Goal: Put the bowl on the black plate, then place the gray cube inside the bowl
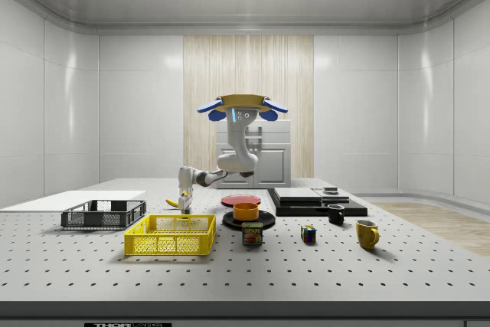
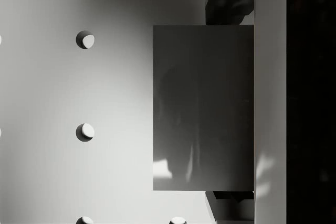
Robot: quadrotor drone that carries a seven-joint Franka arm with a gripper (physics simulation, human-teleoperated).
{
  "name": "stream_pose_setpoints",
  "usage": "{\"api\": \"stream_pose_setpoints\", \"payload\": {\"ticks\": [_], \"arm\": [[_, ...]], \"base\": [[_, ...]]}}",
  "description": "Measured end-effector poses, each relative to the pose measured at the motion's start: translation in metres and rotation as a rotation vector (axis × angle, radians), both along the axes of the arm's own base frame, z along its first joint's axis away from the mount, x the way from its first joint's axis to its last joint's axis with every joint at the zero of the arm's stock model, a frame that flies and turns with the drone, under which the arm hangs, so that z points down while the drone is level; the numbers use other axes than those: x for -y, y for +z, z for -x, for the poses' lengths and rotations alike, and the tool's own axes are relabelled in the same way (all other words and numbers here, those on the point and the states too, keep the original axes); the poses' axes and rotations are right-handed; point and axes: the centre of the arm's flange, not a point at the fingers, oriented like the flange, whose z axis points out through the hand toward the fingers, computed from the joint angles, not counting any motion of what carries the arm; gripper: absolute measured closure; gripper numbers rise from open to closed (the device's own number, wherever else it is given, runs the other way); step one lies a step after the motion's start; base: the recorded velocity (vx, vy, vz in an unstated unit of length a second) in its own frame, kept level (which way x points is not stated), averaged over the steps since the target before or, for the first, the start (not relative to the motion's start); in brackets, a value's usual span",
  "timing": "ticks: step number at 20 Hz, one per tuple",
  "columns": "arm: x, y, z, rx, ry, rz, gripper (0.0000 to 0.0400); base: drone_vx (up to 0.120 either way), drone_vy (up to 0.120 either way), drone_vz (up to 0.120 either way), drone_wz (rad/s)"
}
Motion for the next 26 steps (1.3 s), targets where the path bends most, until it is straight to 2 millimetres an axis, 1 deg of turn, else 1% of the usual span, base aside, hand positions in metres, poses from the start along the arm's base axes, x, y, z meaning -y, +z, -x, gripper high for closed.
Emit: {"api": "stream_pose_setpoints", "payload": {"ticks": [3,4,5,7,9,11,16,20,26], "arm": [[0.000,0.000,0.000,0.000,0.000,0.000,0.0000],[0.000,0.000,0.001,0.000,0.000,0.000,0.0012],[0.000,0.000,0.001,0.000,0.000,0.000,0.0042],[0.000,0.000,0.001,0.000,0.000,0.000,0.0085],[0.000,0.000,0.001,0.000,0.000,0.000,0.0110],[0.000,0.000,0.001,0.000,0.000,0.000,0.0126],[0.000,0.000,0.001,0.000,0.000,0.000,0.0143],[0.000,-0.008,0.001,0.000,0.000,0.000,0.0147],[0.000,-0.027,0.001,0.000,0.000,0.000,0.0149]], "base": [[0.000,0.000,0.000,0.000],[0.000,0.000,0.000,0.000],[0.000,0.000,0.000,0.000],[0.000,0.000,0.000,0.000],[0.000,0.000,0.000,0.000],[0.000,0.000,0.000,0.000],[0.000,0.000,0.000,0.000],[0.000,0.000,0.000,0.000],[0.000,0.000,0.113,0.000]]}}
